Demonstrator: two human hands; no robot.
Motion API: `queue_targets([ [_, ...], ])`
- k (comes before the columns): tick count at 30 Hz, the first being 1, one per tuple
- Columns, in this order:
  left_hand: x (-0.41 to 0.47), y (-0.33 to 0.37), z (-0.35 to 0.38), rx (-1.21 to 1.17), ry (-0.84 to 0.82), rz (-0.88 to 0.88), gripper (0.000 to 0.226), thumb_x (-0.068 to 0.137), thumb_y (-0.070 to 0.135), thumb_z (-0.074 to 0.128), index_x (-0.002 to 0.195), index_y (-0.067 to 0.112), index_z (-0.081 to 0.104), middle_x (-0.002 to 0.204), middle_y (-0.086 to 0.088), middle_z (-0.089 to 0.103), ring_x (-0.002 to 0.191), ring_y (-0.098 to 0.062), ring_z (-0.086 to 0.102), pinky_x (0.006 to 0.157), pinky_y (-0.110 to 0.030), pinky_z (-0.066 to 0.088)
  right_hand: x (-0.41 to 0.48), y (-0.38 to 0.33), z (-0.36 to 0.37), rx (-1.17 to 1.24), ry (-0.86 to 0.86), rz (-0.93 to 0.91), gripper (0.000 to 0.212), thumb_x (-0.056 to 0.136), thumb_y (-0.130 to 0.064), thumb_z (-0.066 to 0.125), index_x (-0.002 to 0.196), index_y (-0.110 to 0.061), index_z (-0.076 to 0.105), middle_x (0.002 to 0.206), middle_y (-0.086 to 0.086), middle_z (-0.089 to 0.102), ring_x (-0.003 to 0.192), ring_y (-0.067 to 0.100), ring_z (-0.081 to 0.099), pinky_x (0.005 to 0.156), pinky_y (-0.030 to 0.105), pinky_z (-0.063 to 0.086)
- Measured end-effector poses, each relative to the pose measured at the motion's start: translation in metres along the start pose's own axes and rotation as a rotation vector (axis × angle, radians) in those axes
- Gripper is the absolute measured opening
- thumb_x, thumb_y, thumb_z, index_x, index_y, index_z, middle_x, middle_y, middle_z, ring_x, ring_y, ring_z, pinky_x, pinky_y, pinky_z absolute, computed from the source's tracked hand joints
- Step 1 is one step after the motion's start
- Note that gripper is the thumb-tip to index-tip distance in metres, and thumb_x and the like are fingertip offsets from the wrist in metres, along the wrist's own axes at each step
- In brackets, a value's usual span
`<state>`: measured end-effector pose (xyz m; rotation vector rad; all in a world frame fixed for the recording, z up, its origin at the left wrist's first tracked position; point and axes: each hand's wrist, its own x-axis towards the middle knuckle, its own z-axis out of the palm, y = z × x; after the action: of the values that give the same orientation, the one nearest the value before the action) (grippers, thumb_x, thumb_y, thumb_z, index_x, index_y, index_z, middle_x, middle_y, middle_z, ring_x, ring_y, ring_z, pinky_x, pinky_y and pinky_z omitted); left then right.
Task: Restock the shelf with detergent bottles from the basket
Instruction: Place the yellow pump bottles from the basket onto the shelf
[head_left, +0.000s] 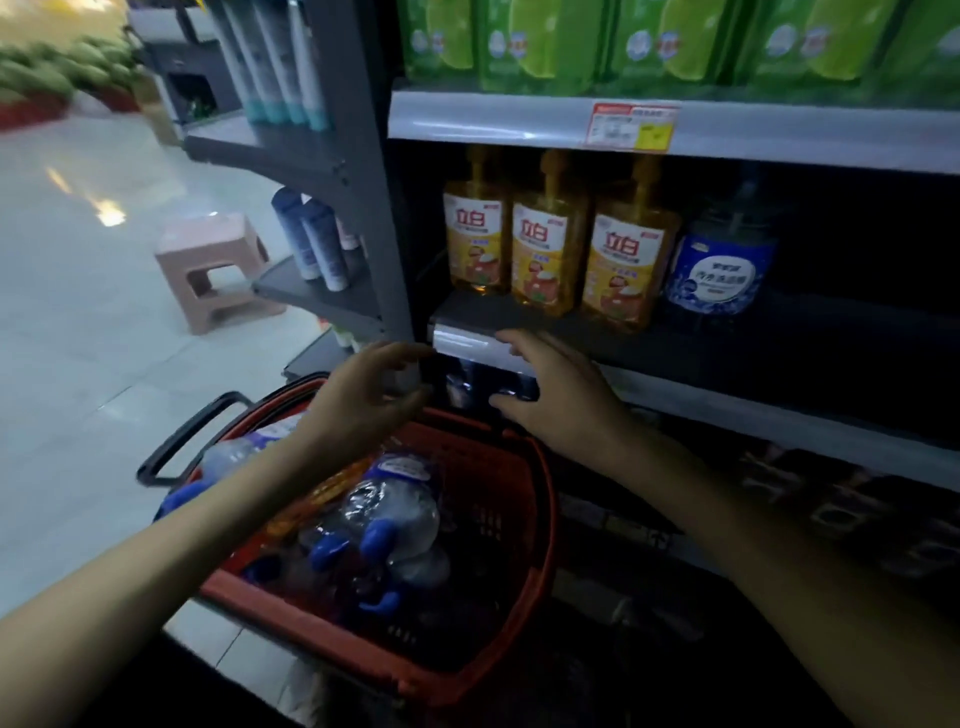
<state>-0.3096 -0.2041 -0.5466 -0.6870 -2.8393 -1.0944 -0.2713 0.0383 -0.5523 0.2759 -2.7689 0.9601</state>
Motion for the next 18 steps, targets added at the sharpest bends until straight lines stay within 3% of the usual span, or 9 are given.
queue_targets([
  [2,-0.018,-0.021,-0.011,0.009,0.007,-0.04,0.044,0.089,0.031,0.071,0.132,0.027,0.067,0.126,0.0,0.068,0.107,-0.011,0.069,0.095,-0.034,0.056,0.004,-0.014,0.016,-0.044,-0.069,-0.057,0.067,0.088,-0.035,0.076,0.147,-0.025,0.045,0.144,-0.001,0.051,0.128,0.017,0.052,0.102,0.031,0.045],
  [6,-0.042,-0.065,-0.029,0.063,0.077,-0.148,0.059,0.078,0.048,0.058,0.129,0.019,0.069,0.12,0.0,0.072,0.11,-0.019,0.068,0.098,-0.043,0.054,0.015,-0.036,0.05,-0.08,-0.217,-0.11,0.064,0.088,-0.036,0.076,0.144,-0.029,0.047,0.132,-0.002,0.056,0.12,0.016,0.055,0.102,0.034,0.047],
  [9,-0.048,-0.097,-0.043,0.386,0.016,-0.195,0.052,0.089,0.035,0.073,0.138,0.022,0.063,0.13,-0.007,0.067,0.117,-0.031,0.064,0.092,-0.047,0.054,0.026,-0.049,0.078,-0.077,-0.301,-0.137,0.06,0.089,-0.036,0.075,0.142,-0.03,0.049,0.131,-0.003,0.056,0.118,0.014,0.056,0.102,0.033,0.047],
  [11,-0.051,-0.112,-0.05,0.656,-0.053,-0.184,0.061,0.089,0.045,0.072,0.145,0.026,0.056,0.137,-0.008,0.063,0.123,-0.034,0.06,0.092,-0.047,0.053,0.035,-0.058,0.099,-0.094,-0.352,-0.153,0.06,0.09,-0.037,0.073,0.144,-0.03,0.048,0.132,-0.003,0.056,0.119,0.014,0.055,0.101,0.03,0.044],
  [13,-0.054,-0.124,-0.057,0.773,-0.087,-0.227,0.067,0.089,0.054,0.068,0.148,0.028,0.051,0.138,-0.007,0.06,0.126,-0.034,0.057,0.093,-0.046,0.052,0.045,-0.065,0.123,-0.136,-0.385,-0.168,0.06,0.091,-0.036,0.072,0.145,-0.03,0.046,0.136,-0.002,0.054,0.121,0.017,0.055,0.1,0.029,0.04],
  [18,-0.074,-0.153,-0.07,0.683,-0.06,-0.452,0.057,0.092,0.062,0.058,0.138,0.03,0.057,0.13,-0.004,0.062,0.117,-0.029,0.062,0.084,-0.041,0.055,0.07,-0.092,0.186,-0.23,-0.44,-0.236,0.076,0.084,-0.03,0.073,0.151,-0.027,0.037,0.141,0.004,0.049,0.128,0.026,0.052,0.102,0.045,0.049],
])
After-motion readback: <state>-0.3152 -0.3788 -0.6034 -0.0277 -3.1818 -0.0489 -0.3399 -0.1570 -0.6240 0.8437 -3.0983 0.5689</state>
